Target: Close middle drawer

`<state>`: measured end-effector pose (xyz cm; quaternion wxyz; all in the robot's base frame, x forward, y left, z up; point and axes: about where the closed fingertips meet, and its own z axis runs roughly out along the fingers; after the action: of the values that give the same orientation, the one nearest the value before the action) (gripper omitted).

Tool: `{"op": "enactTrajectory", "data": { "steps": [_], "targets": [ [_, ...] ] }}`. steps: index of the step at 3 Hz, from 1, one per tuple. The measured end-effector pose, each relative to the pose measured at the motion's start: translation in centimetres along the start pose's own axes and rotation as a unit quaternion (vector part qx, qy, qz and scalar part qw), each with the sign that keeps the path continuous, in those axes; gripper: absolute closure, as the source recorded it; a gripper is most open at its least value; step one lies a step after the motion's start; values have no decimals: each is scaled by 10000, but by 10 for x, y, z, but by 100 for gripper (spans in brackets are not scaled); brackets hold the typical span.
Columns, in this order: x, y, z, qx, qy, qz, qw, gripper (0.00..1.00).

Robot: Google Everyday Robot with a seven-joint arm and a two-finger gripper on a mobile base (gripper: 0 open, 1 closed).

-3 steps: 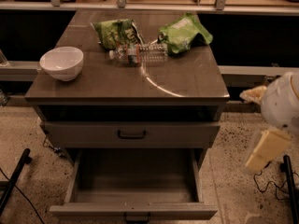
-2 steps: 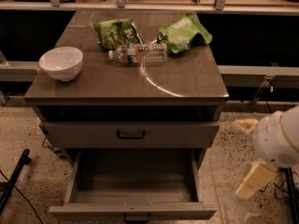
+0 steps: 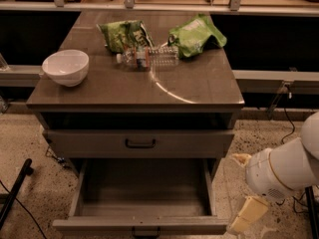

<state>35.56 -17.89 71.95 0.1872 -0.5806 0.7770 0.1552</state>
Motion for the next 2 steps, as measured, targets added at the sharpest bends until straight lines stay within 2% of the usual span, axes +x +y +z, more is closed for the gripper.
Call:
{"op": "enactTrajectory", "data": {
  "steps": [2],
  "targets": [
    [48, -7, 69, -623, 63, 389, 9973, 0]
  ]
}}
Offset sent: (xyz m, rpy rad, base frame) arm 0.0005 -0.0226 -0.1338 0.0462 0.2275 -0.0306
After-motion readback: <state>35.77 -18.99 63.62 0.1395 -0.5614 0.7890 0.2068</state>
